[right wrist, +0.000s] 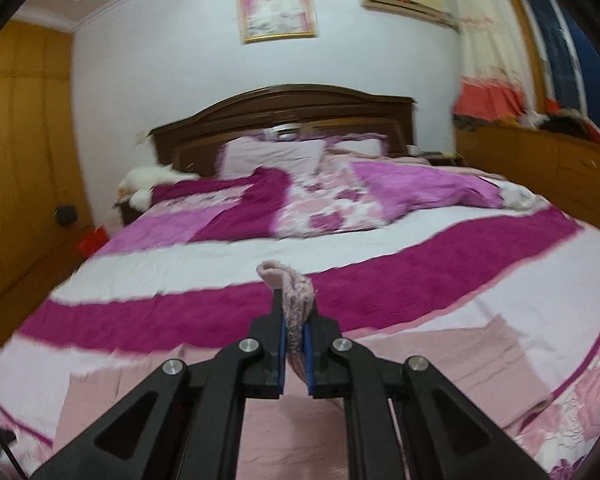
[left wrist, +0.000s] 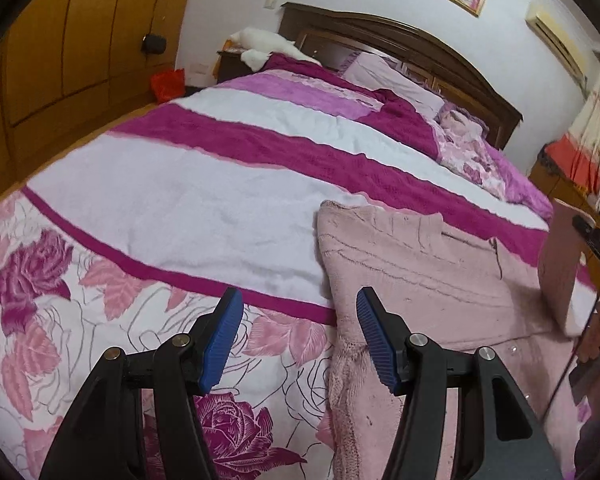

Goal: Fold small clothes
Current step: 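Lay the sleeve across the body with the right tool and open it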

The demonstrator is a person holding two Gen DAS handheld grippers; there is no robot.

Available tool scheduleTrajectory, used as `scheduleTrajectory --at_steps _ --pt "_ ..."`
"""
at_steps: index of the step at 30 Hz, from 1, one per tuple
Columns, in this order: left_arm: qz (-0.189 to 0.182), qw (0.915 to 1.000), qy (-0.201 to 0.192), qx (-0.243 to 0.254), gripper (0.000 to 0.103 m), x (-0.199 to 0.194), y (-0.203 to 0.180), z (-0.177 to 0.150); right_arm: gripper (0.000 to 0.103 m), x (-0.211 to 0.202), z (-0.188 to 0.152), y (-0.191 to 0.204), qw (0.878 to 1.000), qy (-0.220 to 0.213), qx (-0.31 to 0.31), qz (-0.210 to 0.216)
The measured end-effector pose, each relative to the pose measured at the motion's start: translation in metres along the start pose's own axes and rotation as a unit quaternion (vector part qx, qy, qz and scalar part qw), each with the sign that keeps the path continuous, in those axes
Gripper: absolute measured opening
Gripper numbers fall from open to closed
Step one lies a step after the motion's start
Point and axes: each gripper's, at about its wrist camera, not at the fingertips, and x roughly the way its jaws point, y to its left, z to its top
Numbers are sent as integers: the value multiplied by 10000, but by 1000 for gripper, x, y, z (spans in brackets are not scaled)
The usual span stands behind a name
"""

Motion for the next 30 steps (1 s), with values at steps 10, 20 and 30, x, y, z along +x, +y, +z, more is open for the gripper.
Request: scheduleTrajectory --at_steps 10,20,30 --pt "-14 9998 80 -157 36 2 11 5 7 -30 10 51 9972 -523 -517 109" --pt "104 9998 140 -37 36 6 7 2 7 -28 -6 93 9939 -252 -841 671" --pt "209 9995 248 -5 36 14 7 2 10 0 -76 139 9809 603 -1311 1302"
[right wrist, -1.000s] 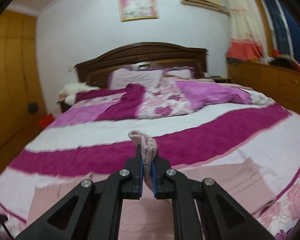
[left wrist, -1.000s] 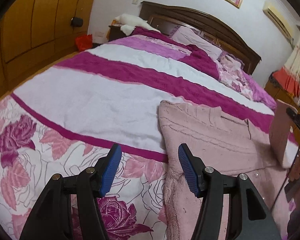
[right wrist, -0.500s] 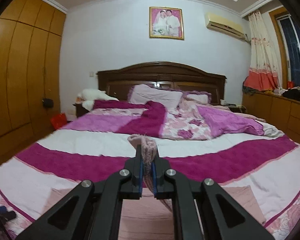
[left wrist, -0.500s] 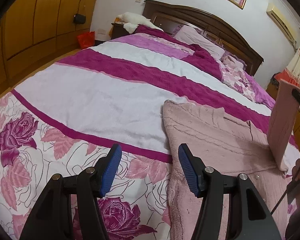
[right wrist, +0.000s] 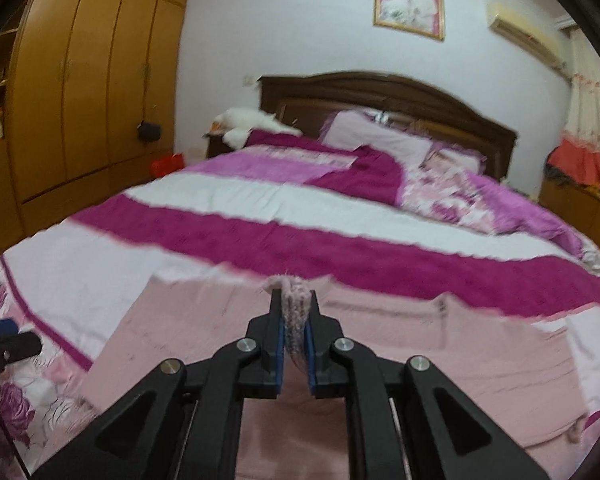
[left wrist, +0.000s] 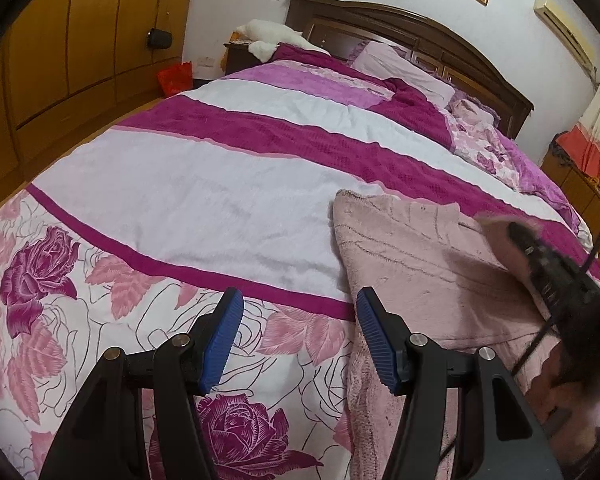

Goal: Fold small clothes

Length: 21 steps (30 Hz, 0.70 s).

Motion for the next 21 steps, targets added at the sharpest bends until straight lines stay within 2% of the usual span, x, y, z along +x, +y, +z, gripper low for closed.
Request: scheduleTrajectory --at_steps 4,6,7,8,10,12,14,16,19,21 --pt "37 10000 16 33 36 2 0 0 10 7 -10 16 9990 172 -239 349" --pt "46 10000 11 24 36 2 1 1 25 8 -8 19 9977 193 -291 580" --pt "33 10000 19 12 36 2 1 0 46 5 -7 19 9967 185 -274 743" --pt "3 10000 29 0 36 3 2 1 60 0 -5 16 9959 100 -185 877" --pt "-46 10000 43 -3 36 3 1 0 68 -12 -2 9 9954 -12 -70 951" --pt "-234 9997 66 -29 36 1 0 -1 71 -26 0 -4 9954 -35 20 959" --pt "-726 9971 136 -155 36 -1 -2 -5 78 -40 -2 -21 9954 -48 100 955" --pt "-960 9951 194 -157 36 -4 -8 -11 81 -60 -10 -44 9960 -44 139 885" --pt "-947 9952 246 -25 37 -10 -18 -26 86 -88 -27 -77 9981 63 152 591" --pt "-937 9951 318 33 37 -16 -21 -37 86 -101 -46 -104 9977 506 117 437"
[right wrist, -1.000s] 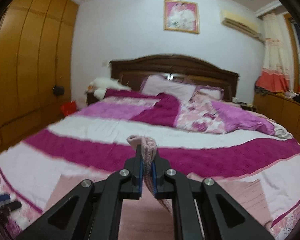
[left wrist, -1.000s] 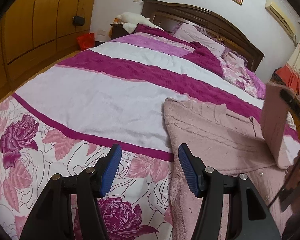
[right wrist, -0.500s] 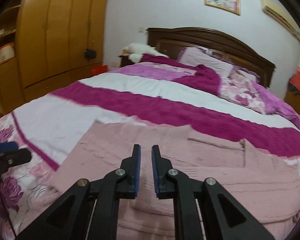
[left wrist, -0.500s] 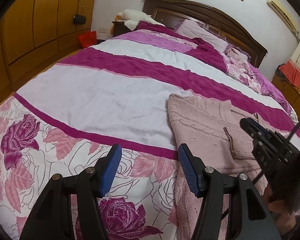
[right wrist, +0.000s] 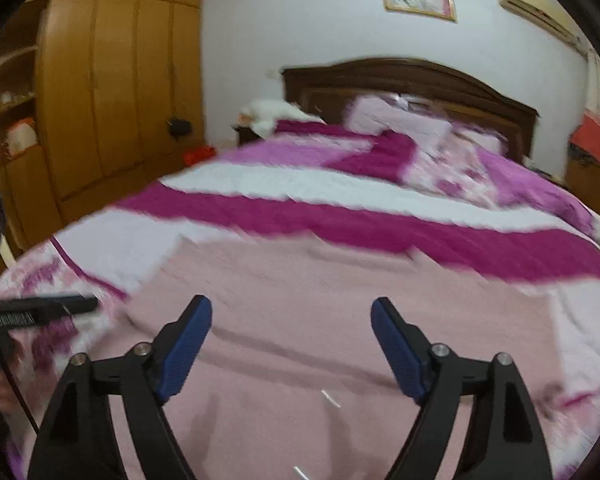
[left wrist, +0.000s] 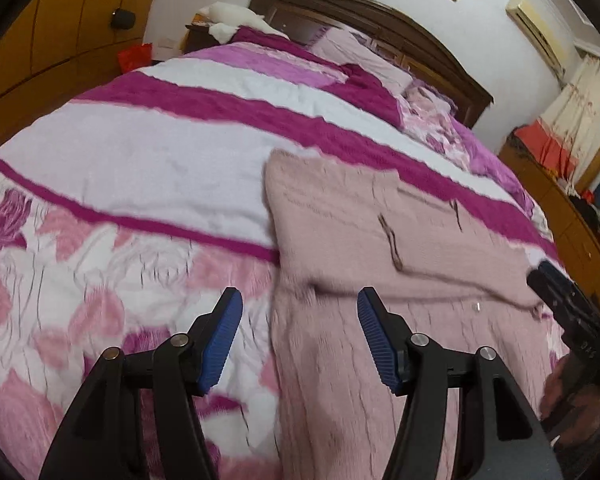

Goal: Fold small clothes

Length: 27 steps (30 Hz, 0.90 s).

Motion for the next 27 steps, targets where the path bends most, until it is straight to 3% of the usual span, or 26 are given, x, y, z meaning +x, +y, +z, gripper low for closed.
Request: scheduleTrajectory --at_steps 2,6,10,12,16,22,27 --pt "26 10000 70 55 37 -5 -3 -12 85 -19 -26 -29 9986 372 10 -388" --pt "49 9995 208 226 37 -16 -9 -36 85 -83 -86 -85 9964 345 426 -643" --pt "35 9991 353 231 37 -31 -6 -59 85 -136 -150 -143 9882 459 1398 -418" --pt "-29 9990 411 142 37 -37 -1 -70 86 -149 -176 -168 9784 572 1962 -311" --pt "-12 9990 424 126 37 -47 9 -90 86 -162 -202 -202 9618 356 2703 246" --pt "-63 9993 342 145 37 -57 20 -110 86 -161 -220 -213 9409 211 3245 943" --pt "-33 9998 165 -49 37 -76 27 -126 86 -153 -221 -199 9419 285 3179 1048"
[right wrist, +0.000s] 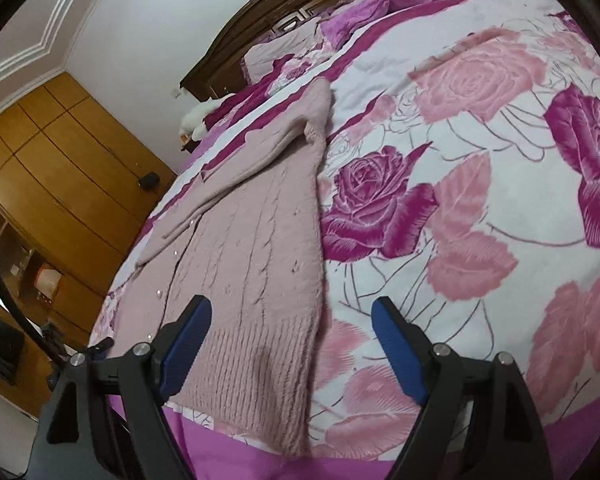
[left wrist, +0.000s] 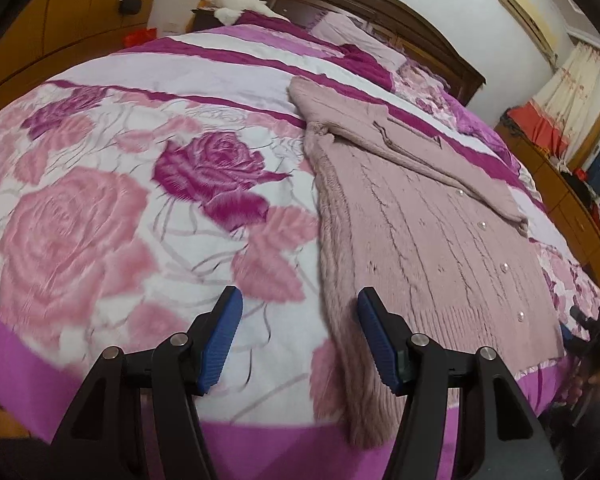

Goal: Fold small clothes

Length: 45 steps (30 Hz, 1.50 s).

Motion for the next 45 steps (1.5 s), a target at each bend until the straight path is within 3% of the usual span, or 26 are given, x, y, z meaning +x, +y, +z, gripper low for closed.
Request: scheduleTrajectory --at_steps 10,15,17,19,20,23,26,30,33,37,41,45 --pt "-89 9989 -86 -444 39 -10 14 -3 86 -3 -7 0 9999 -9 5 103" --pt "-167 9981 -223 -541 51 -4 17 12 86 -3 -6 -1 9999 -54 85 139" --pt "-359 9968 -61 -709 52 8 20 10 86 -3 -6 -3 9997 -64 128 184" --pt "-364 9981 -9 -487 52 8 11 5 86 -5 -8 -5 9995 -62 157 265" --pt "-533 9979 67 -375 52 6 5 2 86 -6 -10 -5 9992 -50 176 357" --pt "-1664 9843 445 -377 52 5 -12 -13 86 -5 -19 -4 9975 67 216 666" --pt "-2106 9739 804 -255 51 12 -28 -22 86 -5 -30 -1 9945 144 260 1003" --pt "-2119 9735 810 -282 51 18 -34 -15 86 6 -44 5 9847 406 427 1641" --pt "-2168 9720 688 -584 49 29 -28 2 84 14 -42 11 9881 393 258 1462" --pt "-2270 9680 675 -832 47 39 -21 10 74 22 -32 2 9854 156 653 1562" --pt "-2432 9644 800 -662 46 28 -27 -8 63 23 -36 -2 9856 140 773 1500" --pt "-2314 9686 763 -487 45 25 -34 -15 55 25 -38 -2 9872 118 765 1395"
